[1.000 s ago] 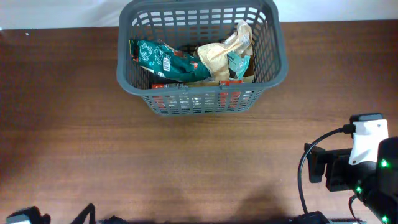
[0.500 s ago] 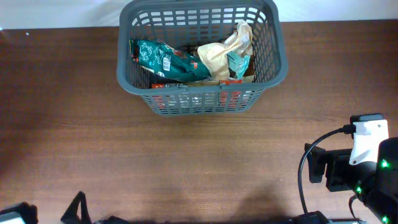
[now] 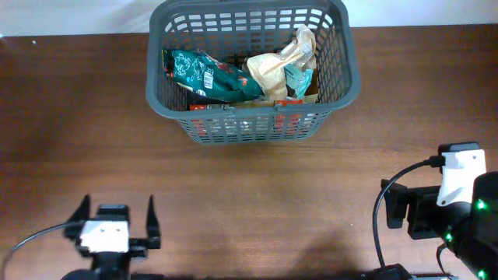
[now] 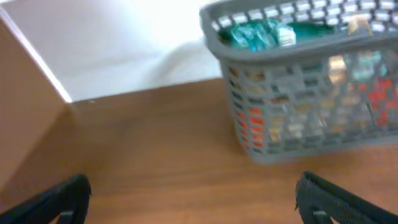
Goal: Pack container
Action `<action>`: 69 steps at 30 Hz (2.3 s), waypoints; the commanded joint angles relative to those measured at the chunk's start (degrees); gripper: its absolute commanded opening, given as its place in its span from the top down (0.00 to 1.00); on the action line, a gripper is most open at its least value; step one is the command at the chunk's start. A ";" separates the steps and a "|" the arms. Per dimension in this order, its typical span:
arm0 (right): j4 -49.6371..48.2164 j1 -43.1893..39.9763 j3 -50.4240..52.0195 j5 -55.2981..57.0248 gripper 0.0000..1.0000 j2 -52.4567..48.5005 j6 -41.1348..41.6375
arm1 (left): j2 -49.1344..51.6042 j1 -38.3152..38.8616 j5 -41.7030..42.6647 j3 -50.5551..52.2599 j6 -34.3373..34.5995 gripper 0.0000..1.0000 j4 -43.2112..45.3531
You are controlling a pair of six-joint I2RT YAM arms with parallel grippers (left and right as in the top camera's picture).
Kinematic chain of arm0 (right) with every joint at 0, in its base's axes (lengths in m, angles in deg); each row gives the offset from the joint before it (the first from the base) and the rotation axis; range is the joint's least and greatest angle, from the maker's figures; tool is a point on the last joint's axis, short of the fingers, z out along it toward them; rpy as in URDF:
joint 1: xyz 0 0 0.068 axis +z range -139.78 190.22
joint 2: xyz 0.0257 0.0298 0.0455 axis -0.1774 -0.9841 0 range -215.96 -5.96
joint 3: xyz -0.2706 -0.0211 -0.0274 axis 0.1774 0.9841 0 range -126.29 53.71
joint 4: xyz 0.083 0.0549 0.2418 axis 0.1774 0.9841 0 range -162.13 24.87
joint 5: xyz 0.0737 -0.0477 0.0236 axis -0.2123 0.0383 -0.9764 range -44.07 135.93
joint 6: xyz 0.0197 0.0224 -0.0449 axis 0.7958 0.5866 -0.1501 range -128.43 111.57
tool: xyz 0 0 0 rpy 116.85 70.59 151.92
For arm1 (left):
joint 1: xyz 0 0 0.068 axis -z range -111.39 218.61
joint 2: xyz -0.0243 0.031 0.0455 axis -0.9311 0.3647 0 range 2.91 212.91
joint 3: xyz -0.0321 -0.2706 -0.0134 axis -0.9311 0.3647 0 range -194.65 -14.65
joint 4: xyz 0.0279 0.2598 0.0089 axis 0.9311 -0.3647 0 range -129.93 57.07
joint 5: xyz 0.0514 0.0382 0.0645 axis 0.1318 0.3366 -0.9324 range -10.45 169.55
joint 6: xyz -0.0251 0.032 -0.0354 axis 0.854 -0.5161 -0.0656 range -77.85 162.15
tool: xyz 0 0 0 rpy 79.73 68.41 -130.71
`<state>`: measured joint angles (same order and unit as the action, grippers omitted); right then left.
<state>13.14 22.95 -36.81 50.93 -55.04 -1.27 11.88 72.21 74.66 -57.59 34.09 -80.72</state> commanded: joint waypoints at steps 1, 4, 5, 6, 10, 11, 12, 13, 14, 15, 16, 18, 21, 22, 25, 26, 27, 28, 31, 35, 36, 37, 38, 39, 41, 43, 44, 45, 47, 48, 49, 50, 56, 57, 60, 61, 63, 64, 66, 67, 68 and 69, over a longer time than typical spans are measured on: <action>-0.07 -0.28 -0.02 -0.07 0.01 0.02 -0.04 | -3.58 -0.55 8.81 9.84 -3.23 0.01 4.02; -0.07 -0.28 -0.02 -0.07 0.01 0.02 -0.07 | -5.18 -0.57 12.07 17.05 -3.23 0.01 9.77; -0.07 -0.28 -0.02 -0.07 0.01 0.02 -0.04 | -5.66 -0.57 13.14 19.34 -3.21 0.01 11.91; -0.07 -0.28 -0.02 -0.07 0.01 0.02 -0.07 | -6.01 -0.55 13.94 21.05 -3.23 0.01 13.62; -0.07 -0.28 -0.02 -0.07 0.01 0.02 -0.07 | -7.80 -0.55 15.74 28.46 -3.21 0.01 20.28; -0.07 -0.28 -0.02 -0.07 0.01 0.02 -0.04 | -8.13 -0.55 15.96 29.64 -3.21 0.01 21.31; -0.07 -0.28 -0.02 -0.07 0.01 0.02 -0.04 | -8.52 -0.55 16.06 30.91 -3.21 0.01 22.47; -0.07 -0.28 -0.02 -0.07 0.01 0.02 -0.07 | -8.70 -0.55 16.11 32.22 -3.21 0.01 23.69; -0.07 -0.28 -0.02 -0.07 0.01 0.02 -0.04 | -8.68 -0.55 16.22 33.31 -3.21 0.01 24.63; -0.07 -0.28 -0.02 -0.07 0.01 0.02 -0.04 | -8.70 -0.55 16.28 34.12 -3.21 0.01 25.29; -0.07 -0.28 -0.02 -0.07 0.01 0.02 -0.07 | -8.68 -0.55 16.31 34.88 -3.19 0.01 25.97; -0.07 -0.28 -0.02 -0.07 0.01 0.02 -0.04 | -8.68 -0.55 16.28 36.33 -3.19 0.01 26.84; -0.07 -0.28 -0.02 -0.07 0.01 0.02 -0.04 | -8.68 -0.55 16.24 36.61 -3.21 0.01 27.21; -0.07 -0.28 -0.02 -0.07 0.01 0.02 -0.07 | -8.68 -0.55 16.24 36.61 -3.21 0.01 27.23; -0.07 -0.28 -0.02 -0.07 0.01 0.02 -0.07 | -8.66 -0.55 16.24 36.61 -3.21 0.01 27.21; -0.07 -0.28 -0.02 -0.09 0.01 0.02 -0.07 | -8.63 -0.55 16.24 36.61 -3.21 0.01 27.21; -0.07 -0.28 -0.02 -0.07 0.01 0.02 -0.07 | -8.63 -0.55 16.24 36.61 -3.21 0.01 27.21; -0.07 -0.28 -0.02 -0.09 0.01 0.02 -0.07 | -8.63 -0.55 16.24 36.61 -3.21 0.01 27.21; -0.07 -0.28 -0.02 -0.07 0.01 0.02 -0.07 | -8.63 -0.55 16.24 36.61 -3.19 0.01 27.21; -0.07 -0.28 -0.02 -0.07 0.01 0.02 -0.07 | -8.63 -0.55 16.24 36.61 -3.21 0.01 27.21; -0.07 -0.28 -0.02 -0.07 0.01 0.02 -0.04 | -8.63 -0.55 16.24 36.61 -3.21 0.01 27.21; -0.07 -0.28 -0.02 -0.07 0.01 0.02 -0.04 | -8.63 -0.55 16.26 36.61 -3.21 0.01 27.21; -0.07 -0.28 -0.02 -0.07 0.01 0.02 -0.04 | -8.63 -0.55 16.24 36.61 -3.21 0.01 27.21; -0.07 -0.28 -0.02 -0.07 0.01 0.02 -0.07 | -8.63 -0.55 16.24 36.61 -3.21 0.01 27.21; -0.07 -0.28 -0.02 -0.07 0.01 0.02 -0.07 | -8.63 -0.55 16.26 36.61 -3.21 0.01 27.21; -0.07 -0.28 -0.02 -0.07 0.01 0.02 -0.04 | -8.63 -0.55 16.24 36.61 -3.21 0.01 27.21; -0.07 -0.28 -0.02 -0.07 0.01 0.02 -0.07 | -8.63 -0.55 16.24 36.61 -3.19 0.01 27.21; -0.07 -0.28 -0.02 -0.07 0.01 0.02 -0.04 | -8.63 -0.55 16.24 36.61 -3.19 0.01 27.21; -0.07 -0.28 -0.02 -0.07 0.01 0.02 -0.04 | -8.63 -0.55 16.24 36.61 -3.19 0.01 27.21; -0.07 -0.28 -0.02 -0.07 0.01 0.02 -0.04 | -8.63 -0.55 16.24 36.61 -3.21 0.01 27.21; -0.07 -0.28 -0.02 -0.07 0.01 0.02 -0.09 | -8.63 -0.55 16.24 36.61 -3.21 0.01 27.21; 0.26 -0.28 -0.02 0.76 0.01 0.02 -0.42 | -8.63 -0.55 16.24 36.61 -3.21 0.01 27.21; -1.81 0.74 2.19 3.08 0.01 1.99 -0.94 | -8.63 -0.55 16.24 36.61 -3.21 0.01 27.21; -5.05 2.14 4.68 2.71 0.01 3.61 -0.96 | -8.63 -0.55 16.24 36.61 -3.21 0.01 27.21; -16.31 7.13 17.07 2.73 0.01 10.58 -0.96 | -8.63 -0.55 16.24 36.61 -3.21 0.01 27.21; -19.41 8.37 21.22 2.75 0.01 12.87 -0.96 | -8.63 -0.55 16.24 36.61 -3.21 0.01 27.21; -27.12 10.67 33.44 2.71 0.01 19.63 -0.94 | -8.63 -0.55 16.24 36.61 -3.21 0.01 27.21; -29.05 11.02 37.48 2.71 0.01 21.90 -0.92 | -8.63 -0.55 16.24 36.61 -3.21 0.01 27.21; -31.71 11.23 44.24 2.71 0.02 25.70 -0.92 | -8.63 -0.55 16.24 36.61 -3.21 0.01 27.21; -32.98 11.26 47.78 2.71 0.01 27.78 -0.92 | -8.63 -0.55 16.24 36.61 -3.21 0.01 27.21; -33.97 11.26 50.62 2.69 0.01 29.57 -0.90 | -8.63 -0.55 16.24 36.61 -3.21 0.01 27.21; -35.67 11.26 54.34 2.47 0.01 32.02 -0.90 | -8.63 -0.55 16.24 36.61 -3.21 0.01 27.21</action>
<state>-19.75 33.73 9.59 53.16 -28.44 -2.19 3.75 72.01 90.12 -21.46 31.82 -53.62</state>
